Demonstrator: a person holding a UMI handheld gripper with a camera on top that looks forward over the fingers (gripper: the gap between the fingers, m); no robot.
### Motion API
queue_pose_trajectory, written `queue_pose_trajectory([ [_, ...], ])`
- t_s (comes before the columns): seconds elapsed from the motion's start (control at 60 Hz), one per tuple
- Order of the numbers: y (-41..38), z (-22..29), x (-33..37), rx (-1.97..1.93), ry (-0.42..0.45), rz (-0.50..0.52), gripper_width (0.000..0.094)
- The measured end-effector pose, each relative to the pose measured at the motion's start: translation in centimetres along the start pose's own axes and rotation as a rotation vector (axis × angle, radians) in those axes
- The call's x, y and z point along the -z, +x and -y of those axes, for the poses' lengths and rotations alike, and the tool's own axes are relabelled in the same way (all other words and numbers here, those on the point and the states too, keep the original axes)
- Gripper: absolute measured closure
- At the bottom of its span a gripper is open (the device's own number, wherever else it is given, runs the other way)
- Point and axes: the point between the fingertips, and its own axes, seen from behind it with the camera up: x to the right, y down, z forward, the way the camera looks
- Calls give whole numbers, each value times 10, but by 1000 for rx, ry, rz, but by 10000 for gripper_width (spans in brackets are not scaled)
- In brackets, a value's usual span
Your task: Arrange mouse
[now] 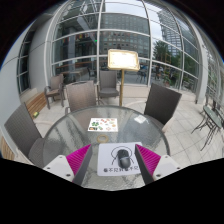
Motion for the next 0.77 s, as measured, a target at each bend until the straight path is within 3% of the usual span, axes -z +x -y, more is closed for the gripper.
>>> queue_pose_trajectory([
  [0.367,-16,-48,76,23,-7,-10,72],
  [0.767,-10,-81,99,46,-35,-16,73],
])
